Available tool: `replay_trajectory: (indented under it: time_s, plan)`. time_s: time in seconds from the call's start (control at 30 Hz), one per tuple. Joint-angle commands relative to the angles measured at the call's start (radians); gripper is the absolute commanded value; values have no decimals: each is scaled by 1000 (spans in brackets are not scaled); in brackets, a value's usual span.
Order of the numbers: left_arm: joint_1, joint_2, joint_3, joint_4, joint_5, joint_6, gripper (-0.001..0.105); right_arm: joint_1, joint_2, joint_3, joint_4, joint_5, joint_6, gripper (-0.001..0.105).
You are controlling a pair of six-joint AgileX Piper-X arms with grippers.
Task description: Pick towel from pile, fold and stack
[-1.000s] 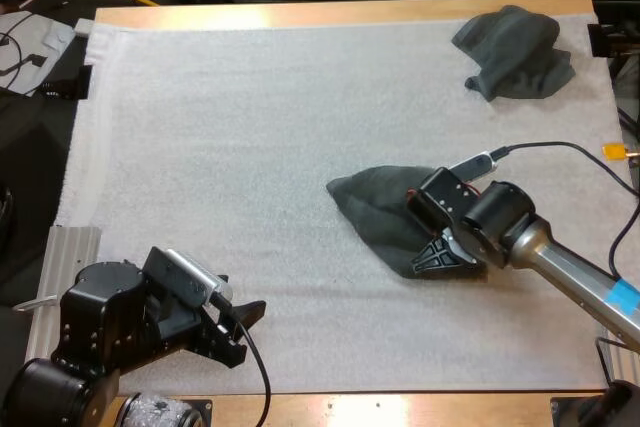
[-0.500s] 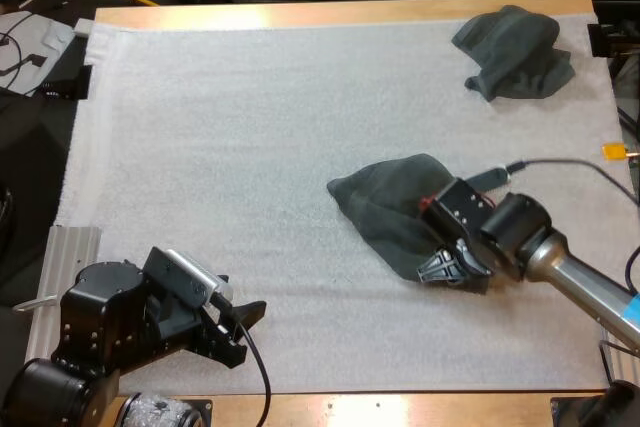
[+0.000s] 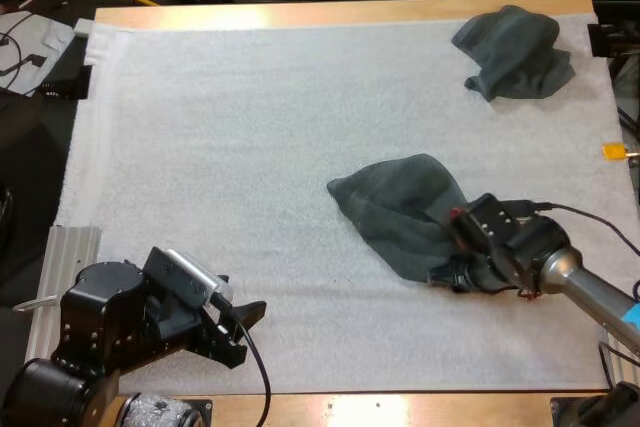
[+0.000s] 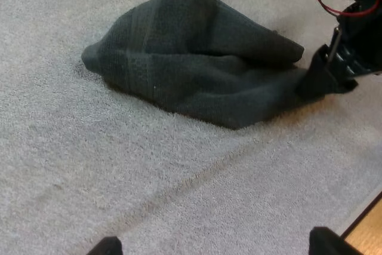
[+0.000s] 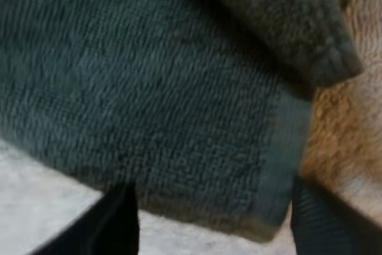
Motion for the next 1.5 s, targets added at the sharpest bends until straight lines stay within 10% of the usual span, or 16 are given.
replay_trajectory:
  time_s: [0.0,0.43,0.7,1.03,1.47]
  plan:
    - [-1,-1,-9,0,9,0,61,-60,-8,25,-96,-78,35,53]
    - [-3,5,-5,1,34,-4,61,-53,41,82,-178,-122,76,49]
    - [-4,3,-7,1,44,-4,61,-56,53,82,-189,-161,80,2]
    - [-5,-2,-5,0,37,-4,61,-49,-57,46,-177,-132,42,0]
    - [-4,1,-6,5,39,-3,61,-45,-201,-314,-114,-87,-70,1]
